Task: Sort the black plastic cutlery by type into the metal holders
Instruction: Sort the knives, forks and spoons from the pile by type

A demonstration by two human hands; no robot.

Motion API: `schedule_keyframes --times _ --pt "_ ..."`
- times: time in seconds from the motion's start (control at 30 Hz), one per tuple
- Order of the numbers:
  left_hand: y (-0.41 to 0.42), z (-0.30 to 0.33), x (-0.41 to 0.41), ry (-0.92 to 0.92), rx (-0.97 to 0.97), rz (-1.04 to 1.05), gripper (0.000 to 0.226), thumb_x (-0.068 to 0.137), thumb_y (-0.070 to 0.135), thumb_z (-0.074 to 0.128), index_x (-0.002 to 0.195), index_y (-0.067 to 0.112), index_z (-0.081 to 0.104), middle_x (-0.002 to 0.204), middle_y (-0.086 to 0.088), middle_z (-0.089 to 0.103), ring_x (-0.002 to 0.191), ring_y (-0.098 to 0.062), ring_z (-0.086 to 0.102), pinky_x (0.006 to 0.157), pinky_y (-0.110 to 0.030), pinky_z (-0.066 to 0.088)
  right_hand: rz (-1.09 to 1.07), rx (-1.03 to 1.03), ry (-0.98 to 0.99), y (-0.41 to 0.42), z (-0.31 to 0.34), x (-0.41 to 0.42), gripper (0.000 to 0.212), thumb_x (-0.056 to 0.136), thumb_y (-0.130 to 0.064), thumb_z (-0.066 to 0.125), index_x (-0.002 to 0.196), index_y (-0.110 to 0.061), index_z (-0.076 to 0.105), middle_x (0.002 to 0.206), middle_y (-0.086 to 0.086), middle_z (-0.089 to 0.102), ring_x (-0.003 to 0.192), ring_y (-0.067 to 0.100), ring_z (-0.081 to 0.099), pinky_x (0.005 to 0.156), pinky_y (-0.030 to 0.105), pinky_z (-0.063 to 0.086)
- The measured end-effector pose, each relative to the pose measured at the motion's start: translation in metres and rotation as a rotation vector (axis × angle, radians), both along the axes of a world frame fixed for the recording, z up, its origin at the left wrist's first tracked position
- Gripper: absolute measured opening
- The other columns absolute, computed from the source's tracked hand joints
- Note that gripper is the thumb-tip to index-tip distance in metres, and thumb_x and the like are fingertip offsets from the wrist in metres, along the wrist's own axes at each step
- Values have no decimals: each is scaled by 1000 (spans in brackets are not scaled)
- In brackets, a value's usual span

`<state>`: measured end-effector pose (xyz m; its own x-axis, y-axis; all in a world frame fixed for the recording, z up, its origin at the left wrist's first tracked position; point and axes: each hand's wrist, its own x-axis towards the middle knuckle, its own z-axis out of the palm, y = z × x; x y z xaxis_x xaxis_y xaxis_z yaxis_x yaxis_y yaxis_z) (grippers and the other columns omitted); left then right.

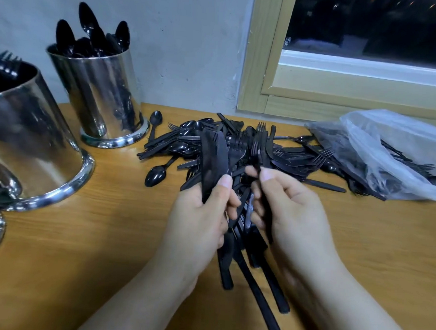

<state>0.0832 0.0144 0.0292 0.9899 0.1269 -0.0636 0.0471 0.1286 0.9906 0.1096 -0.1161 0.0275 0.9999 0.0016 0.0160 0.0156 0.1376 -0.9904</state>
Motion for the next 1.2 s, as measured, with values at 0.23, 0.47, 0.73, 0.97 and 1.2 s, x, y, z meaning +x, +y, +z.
schedule_keyframes --times 0.23,0.47,0.73,0.97,1.2 --pt "-3 -2 -2 -17 98 -102 47 105 39 49 66 13 57 57 -3 54 43 -13 35 42 -22 30 40 245 122 4 -4 -1 17 94 -21 67 87 -7 65 68 21 55 56 29 50 60 41 43" --pt "-3 -3 -4 -17 146 -220 47 102 47 48 62 24 53 65 -12 48 44 -14 34 42 -23 28 97 187 80 -1 -2 -2 21 97 -24 64 93 -3 64 73 23 65 59 34 58 56 38 47" --pt "-5 -5 -1 -64 99 -89 41 107 37 41 100 1 61 83 -11 76 69 -32 75 65 -47 64 7 208 118 0 -2 -2 27 95 -30 68 79 -12 55 78 21 53 68 35 47 54 36 39" --pt "-7 -6 -3 42 -148 -100 38 107 33 50 76 23 69 87 -17 73 78 -33 71 77 -57 63 110 257 118 4 2 -6 22 98 -28 62 80 -15 58 72 21 58 43 20 50 42 22 39" --pt "-6 2 -4 -63 -100 -126 43 105 25 47 67 32 64 72 -16 55 46 -11 49 44 -26 42 91 174 74 8 2 -7 23 98 -24 62 84 -6 57 56 14 48 38 25 47 42 30 43"
